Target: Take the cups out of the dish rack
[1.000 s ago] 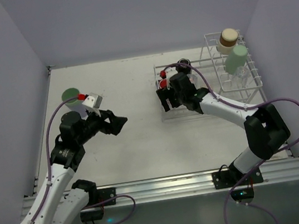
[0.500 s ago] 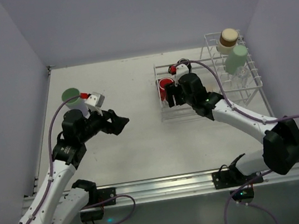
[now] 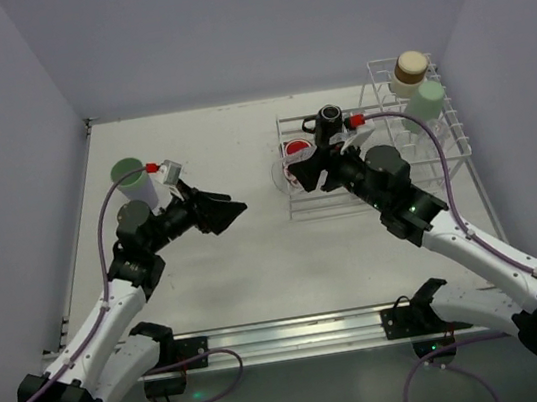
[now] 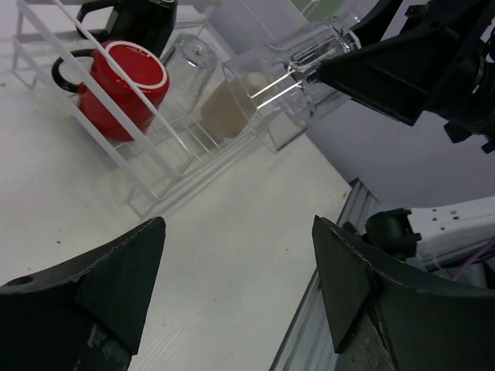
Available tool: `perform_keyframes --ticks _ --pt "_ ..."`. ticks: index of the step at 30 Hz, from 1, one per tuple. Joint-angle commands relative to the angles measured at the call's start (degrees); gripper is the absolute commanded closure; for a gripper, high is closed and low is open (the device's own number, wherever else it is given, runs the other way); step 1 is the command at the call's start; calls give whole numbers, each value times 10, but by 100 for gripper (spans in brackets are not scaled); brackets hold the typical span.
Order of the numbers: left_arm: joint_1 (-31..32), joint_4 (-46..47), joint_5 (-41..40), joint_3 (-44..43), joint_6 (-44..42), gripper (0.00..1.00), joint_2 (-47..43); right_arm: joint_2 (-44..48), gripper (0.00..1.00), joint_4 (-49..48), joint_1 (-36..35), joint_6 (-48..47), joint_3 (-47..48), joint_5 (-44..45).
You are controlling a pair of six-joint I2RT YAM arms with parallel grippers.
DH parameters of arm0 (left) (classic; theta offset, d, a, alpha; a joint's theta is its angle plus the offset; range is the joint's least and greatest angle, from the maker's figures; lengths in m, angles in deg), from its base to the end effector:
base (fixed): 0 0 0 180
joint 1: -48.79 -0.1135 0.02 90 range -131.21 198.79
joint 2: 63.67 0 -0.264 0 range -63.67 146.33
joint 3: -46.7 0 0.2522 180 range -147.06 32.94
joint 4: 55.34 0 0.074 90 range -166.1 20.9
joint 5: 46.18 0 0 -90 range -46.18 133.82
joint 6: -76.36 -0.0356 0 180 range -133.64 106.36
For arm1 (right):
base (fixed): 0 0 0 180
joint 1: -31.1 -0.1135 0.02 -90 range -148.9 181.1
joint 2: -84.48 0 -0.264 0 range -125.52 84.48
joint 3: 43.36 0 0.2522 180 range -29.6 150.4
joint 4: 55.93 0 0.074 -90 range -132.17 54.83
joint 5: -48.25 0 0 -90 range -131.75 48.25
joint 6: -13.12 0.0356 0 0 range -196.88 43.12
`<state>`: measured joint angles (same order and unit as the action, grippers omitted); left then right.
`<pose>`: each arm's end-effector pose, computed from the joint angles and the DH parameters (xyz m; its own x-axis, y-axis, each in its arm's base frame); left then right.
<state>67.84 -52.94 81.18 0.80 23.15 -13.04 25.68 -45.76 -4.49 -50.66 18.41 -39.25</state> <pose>0.1878 -0.0877 0.2926 -0.5294 -0.3208 -0.7854 0.6437 0.4511 -0.6181 0.1992 0.1406 0.3387 -0.3328 0.3046 -0.8924 -0.4450 0.7837 0.4334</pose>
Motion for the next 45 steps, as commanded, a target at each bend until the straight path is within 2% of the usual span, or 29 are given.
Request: perform_keyframes --ticks 1,5,9,14,16,18,19,20,22,23,24,26,27,29,30,31,33,37,40,45 --pt "14 185 26 38 131 20 9 19 67 -135 -39 121 -32 -82" --pt "33 243 12 53 170 21 15 3 67 -233 -62 189 -56 -112" --pt "54 302 3 56 191 24 24 -29 67 -264 -69 232 -53 -144" --pt "77 327 -16 62 199 37 25 -58 67 -323 -75 274 -68 -167" --pt "81 348 -21 65 207 39 29 -73 67 -338 -78 293 -74 -172" --pt "85 360 -25 65 210 48 32 -83 67 -361 -80 311 -79 -178" --pt "88 360 -29 63 209 58 30 -92 66 -368 -81 316 -83 -181" --pt "88 360 -41 64 209 81 26 -95 62 -382 -82 327 -86 -181" --pt "88 332 -63 60 196 97 8 -93 47 -392 -81 331 -99 -176" --pt "88 312 -76 56 188 100 1 -90 37 -386 -81 328 -100 -174" --pt "88 266 -103 41 158 100 -15 -87 18 -376 -82 325 -101 -173" --pt "87 183 -138 11 118 100 -28 -67 3 -340 -81 307 -107 -151" --pt "87 72 -189 -10 64 100 -37 -56 1 -328 -80 295 -110 -143" --pt "87 -36 -275 -84 15 100 -35 -27 1 -272 -80 261 -114 -122" --pt "87 -155 -308 -115 -32 100 -7 -18 1 -253 -80 247 -114 -116" --pt "87 -226 -336 -186 -57 100 16 -10 1 -230 -79 235 -112 -109" --pt "86 -351 -405 -240 -122 100 83 6 1 -153 -80 194 -106 -84" --pt "85 -464 -479 -335 -194 100 194 23 1 -50 -80 134 -98 -59" --pt "81 -523 -531 -407 -233 100 284 40 1 -23 -79 101 -94 -60" --pt "35 -574 -503 -505 -268 100 425 62 1 3 -79 75 -91 -66"
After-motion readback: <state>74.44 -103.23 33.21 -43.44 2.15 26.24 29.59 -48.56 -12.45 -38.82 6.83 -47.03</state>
